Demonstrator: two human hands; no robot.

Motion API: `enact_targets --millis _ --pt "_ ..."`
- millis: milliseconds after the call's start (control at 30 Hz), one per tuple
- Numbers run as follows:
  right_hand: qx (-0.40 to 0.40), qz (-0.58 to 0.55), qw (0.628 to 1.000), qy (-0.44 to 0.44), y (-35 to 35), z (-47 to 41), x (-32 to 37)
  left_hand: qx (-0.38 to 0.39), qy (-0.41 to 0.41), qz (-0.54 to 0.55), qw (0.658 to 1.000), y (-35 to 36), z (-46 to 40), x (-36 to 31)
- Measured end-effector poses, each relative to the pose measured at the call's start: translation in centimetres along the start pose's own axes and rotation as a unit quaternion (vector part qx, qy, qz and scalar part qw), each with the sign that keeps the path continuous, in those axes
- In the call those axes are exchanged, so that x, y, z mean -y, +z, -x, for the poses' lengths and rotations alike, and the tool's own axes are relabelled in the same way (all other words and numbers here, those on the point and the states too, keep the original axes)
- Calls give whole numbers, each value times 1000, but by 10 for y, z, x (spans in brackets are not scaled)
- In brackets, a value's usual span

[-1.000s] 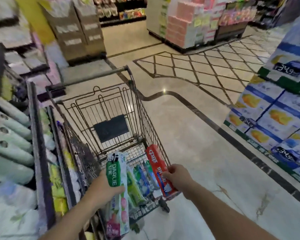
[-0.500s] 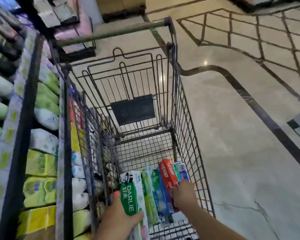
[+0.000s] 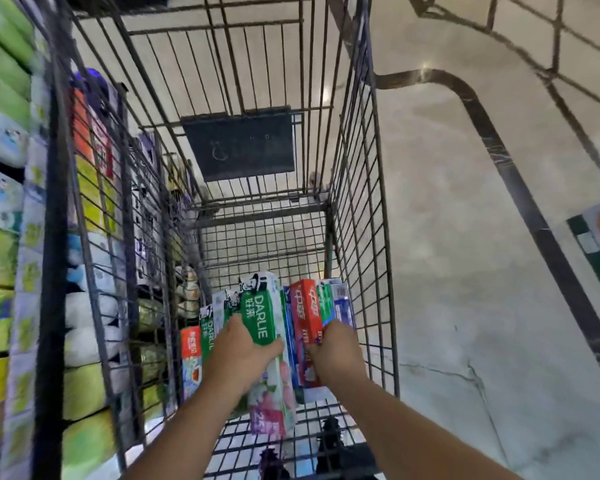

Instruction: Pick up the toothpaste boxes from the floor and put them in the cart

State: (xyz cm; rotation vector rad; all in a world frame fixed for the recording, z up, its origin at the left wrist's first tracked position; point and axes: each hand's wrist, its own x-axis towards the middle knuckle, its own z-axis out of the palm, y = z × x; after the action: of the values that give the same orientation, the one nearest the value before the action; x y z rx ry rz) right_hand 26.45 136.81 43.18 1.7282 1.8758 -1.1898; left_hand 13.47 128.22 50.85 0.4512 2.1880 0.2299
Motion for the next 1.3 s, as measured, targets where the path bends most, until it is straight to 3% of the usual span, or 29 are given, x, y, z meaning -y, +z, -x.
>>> enact_targets --millis 133,433,600,700,867,1000,1133,1300 --pt "-33 18 999 -38 -9 0 3 -46 10 -64 997 20 -16 -6" --pt "-23 1 997 -72 -36 12 8 -57 -9 -179 982 40 -22 -14" --pt "-3 43 988 -145 -64 31 27 -24 34 -163 986 6 -6 -9" --pt "6 92 977 -193 -94 51 50 4 54 -90 994 -43 16 -7" --pt "-33 217 935 -279 -155 95 90 -20 77 -90 993 -134 75 -13" --pt "-37 299 892 -338 -194 141 122 -69 103 -153 980 -185 138 -18" --pt "-52 380 829 -407 -222 191 150 -105 98 -259 955 -219 193 -9" --pt "-92 397 782 -471 -234 248 154 -96 95 -231 964 -235 253 5"
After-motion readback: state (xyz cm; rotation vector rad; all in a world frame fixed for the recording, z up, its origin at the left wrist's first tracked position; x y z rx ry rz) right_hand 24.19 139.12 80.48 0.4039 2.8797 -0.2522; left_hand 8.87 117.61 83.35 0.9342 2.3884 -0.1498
